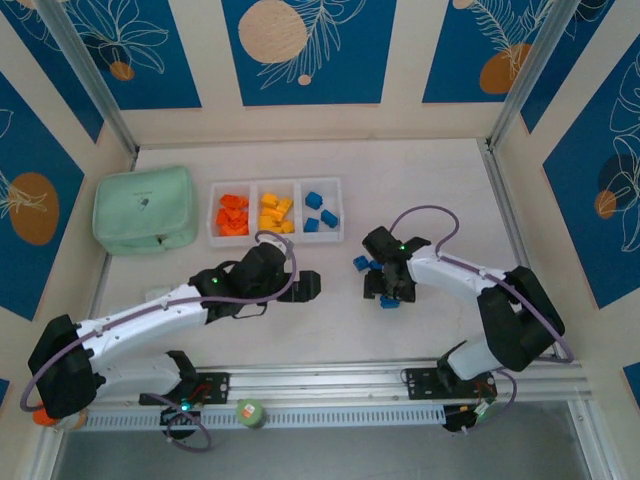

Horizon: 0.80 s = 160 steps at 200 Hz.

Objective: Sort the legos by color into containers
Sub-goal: Pick up the lego from the bottom-center of the table, then place the lego in the container.

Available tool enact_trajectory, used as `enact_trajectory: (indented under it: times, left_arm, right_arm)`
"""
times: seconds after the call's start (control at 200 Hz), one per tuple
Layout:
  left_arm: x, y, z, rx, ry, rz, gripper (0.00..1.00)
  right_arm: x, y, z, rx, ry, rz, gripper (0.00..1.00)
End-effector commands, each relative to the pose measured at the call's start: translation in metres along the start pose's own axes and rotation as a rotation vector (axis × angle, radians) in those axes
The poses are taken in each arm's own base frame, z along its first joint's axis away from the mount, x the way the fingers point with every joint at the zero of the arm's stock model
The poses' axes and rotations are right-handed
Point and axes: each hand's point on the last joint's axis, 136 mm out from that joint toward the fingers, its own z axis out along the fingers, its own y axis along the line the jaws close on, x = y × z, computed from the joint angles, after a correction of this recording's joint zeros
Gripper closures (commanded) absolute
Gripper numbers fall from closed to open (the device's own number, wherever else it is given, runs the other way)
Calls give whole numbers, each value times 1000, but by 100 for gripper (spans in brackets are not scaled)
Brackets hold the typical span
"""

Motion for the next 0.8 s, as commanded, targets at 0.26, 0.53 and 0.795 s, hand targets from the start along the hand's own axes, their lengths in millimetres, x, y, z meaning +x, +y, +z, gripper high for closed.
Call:
enact_trajectory:
  times: [0.26, 0.53, 0.795]
  left_arm:
    - [0, 2, 2, -19, -14, -7, 1]
    - [-14, 12, -19, -82, -70, 31, 1]
    - [-41, 29, -38, -118, -117, 12, 1]
  right_arm:
    - [0, 14, -3, 0, -30, -62, 63]
    - [-40, 69, -63, -143, -200, -175, 71]
    - [-123, 142, -96, -217, -367, -270, 71]
